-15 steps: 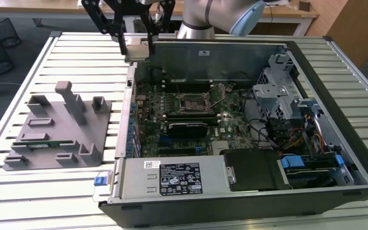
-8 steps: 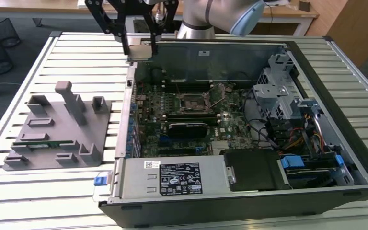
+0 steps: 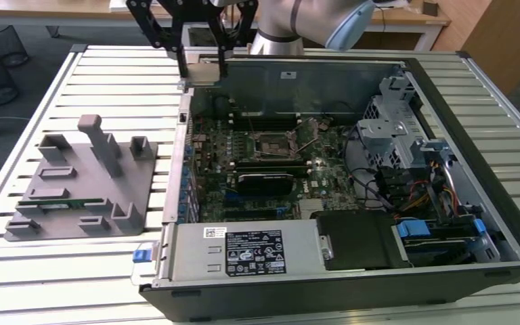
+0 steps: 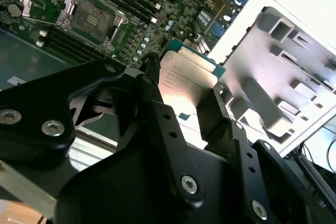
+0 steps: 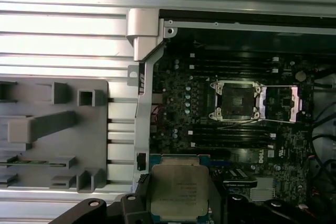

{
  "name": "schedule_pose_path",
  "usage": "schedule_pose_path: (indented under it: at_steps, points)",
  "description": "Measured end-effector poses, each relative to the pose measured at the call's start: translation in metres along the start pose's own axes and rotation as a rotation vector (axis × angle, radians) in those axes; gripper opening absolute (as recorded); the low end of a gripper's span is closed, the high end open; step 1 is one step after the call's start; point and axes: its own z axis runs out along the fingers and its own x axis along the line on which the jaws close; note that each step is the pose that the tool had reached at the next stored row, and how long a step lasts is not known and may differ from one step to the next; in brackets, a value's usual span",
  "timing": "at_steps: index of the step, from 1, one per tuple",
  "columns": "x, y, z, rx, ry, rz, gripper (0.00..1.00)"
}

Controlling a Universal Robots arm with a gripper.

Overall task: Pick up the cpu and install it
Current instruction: 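Pick up the cpu and move it towards the insertion slot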

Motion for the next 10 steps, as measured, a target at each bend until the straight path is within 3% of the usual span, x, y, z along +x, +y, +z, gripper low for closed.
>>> schedule_pose_path:
  at_steps: [10]
  points:
    - [-0.0076,-0.0001,0.0002,0.0000,0.0000,0.000,0.53]
